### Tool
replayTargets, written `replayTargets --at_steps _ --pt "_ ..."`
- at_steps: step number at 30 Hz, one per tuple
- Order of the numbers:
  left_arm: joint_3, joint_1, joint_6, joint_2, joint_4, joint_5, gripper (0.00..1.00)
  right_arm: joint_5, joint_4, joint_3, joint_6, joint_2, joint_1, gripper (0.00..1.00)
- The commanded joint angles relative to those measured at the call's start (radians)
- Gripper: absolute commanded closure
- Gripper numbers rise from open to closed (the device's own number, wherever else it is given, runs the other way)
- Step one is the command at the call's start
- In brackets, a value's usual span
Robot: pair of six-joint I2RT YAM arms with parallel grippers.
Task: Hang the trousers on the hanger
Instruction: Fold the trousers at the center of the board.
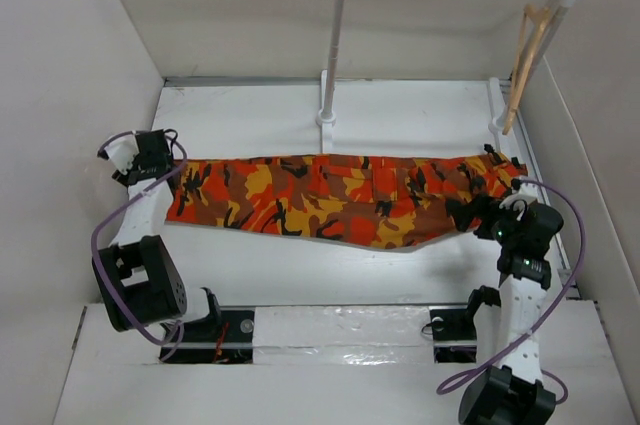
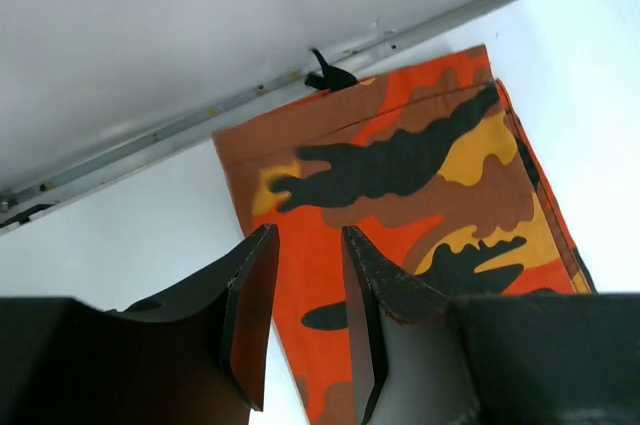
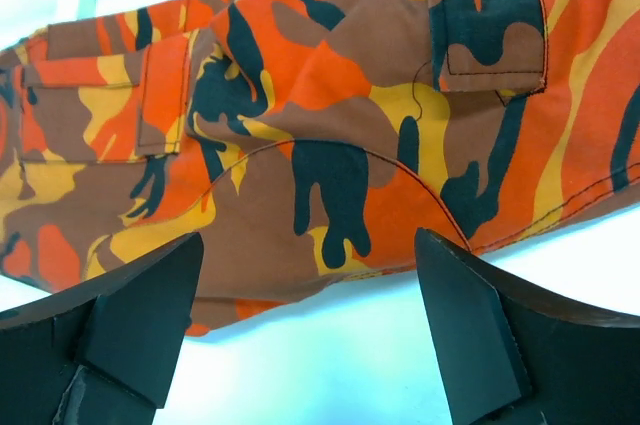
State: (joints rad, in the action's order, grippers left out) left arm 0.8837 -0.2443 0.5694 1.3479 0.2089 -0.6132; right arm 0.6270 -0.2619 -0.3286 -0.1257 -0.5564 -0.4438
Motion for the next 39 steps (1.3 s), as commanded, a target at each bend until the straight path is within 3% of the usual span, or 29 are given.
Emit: replayTargets --at_steps 1,4,5,7,8,9,10,11,15,19,22,24,27,28,29,30,32,34,39 --pt "0.061 -0.006 0.004 -0.053 0.021 -0.059 0.71 -0.003 -0.046 -0.056 0.066 -0.002 -0.004 0.07" --pt "0.127 0.011 0.006 -0.09 0.032 0.0 0.71 -0.019 -0.068 -0.073 0.08 -0.013 -0.004 0.12" --pt "0.147 0.066 -0.008 -0.101 0.02 0.018 0.72 -0.021 -0.047 -0.07 0.077 -0.016 -0.004 0.15" --pt "0.162 0.152 -0.038 -0.147 -0.02 0.029 0.73 -0.03 -0.014 -0.055 0.067 -0.023 -0.004 0.38" --pt "0.164 0.257 -0.055 -0.157 -0.046 0.068 0.73 -0.032 0.018 -0.052 0.066 -0.036 -0.004 0.53" --pt "0.167 0.316 -0.066 -0.168 -0.084 0.093 0.73 -0.029 0.032 -0.049 0.061 -0.045 -0.004 0.78" --pt "0.172 0.379 -0.066 -0.173 -0.094 0.111 0.75 -0.027 0.039 -0.053 0.061 -0.056 -0.004 0.94" --pt "0.188 0.442 -0.068 -0.167 -0.103 0.157 0.76 -0.036 0.046 -0.061 0.066 -0.078 -0.004 1.0" --pt "0.236 0.829 -0.065 -0.06 -0.153 0.231 0.76 -0.131 0.056 -0.102 0.055 -0.134 -0.024 0.97" --pt "0.368 1.066 -0.16 0.203 -0.25 0.219 0.71 -0.15 0.136 -0.104 -0.017 -0.178 -0.038 0.74" --pt "0.559 1.123 -0.256 0.414 -0.27 0.294 0.58 -0.187 0.092 -0.139 -0.021 -0.178 -0.094 0.53" --pt "0.716 1.123 -0.302 0.511 -0.27 0.384 0.58 -0.214 0.122 -0.132 -0.044 -0.163 -0.127 0.45" --pt "0.915 1.133 -0.342 0.681 -0.252 0.447 0.55 -0.263 0.15 -0.142 -0.066 -0.163 -0.199 0.4" --pt "0.954 1.133 -0.392 0.753 -0.256 0.464 0.54 -0.259 0.156 -0.148 -0.077 -0.177 -0.219 0.42" --pt "1.027 1.133 -0.414 0.782 -0.262 0.475 0.52 -0.238 0.191 -0.153 -0.083 -0.219 -0.266 0.54" --pt "1.063 1.133 -0.433 0.815 -0.261 0.463 0.52 -0.205 0.214 -0.158 -0.095 -0.252 -0.297 1.0" --pt "1.148 1.12 -0.418 0.887 -0.226 0.431 0.52 -0.045 0.363 -0.164 -0.133 -0.322 -0.346 1.0" --pt "1.134 1.093 -0.375 0.884 -0.233 0.447 0.54 0.101 0.469 -0.176 -0.164 -0.46 -0.36 1.0" --pt "0.972 1.03 -0.22 0.833 -0.373 0.478 0.64 0.126 0.543 -0.335 -0.163 -0.694 -0.32 1.0"
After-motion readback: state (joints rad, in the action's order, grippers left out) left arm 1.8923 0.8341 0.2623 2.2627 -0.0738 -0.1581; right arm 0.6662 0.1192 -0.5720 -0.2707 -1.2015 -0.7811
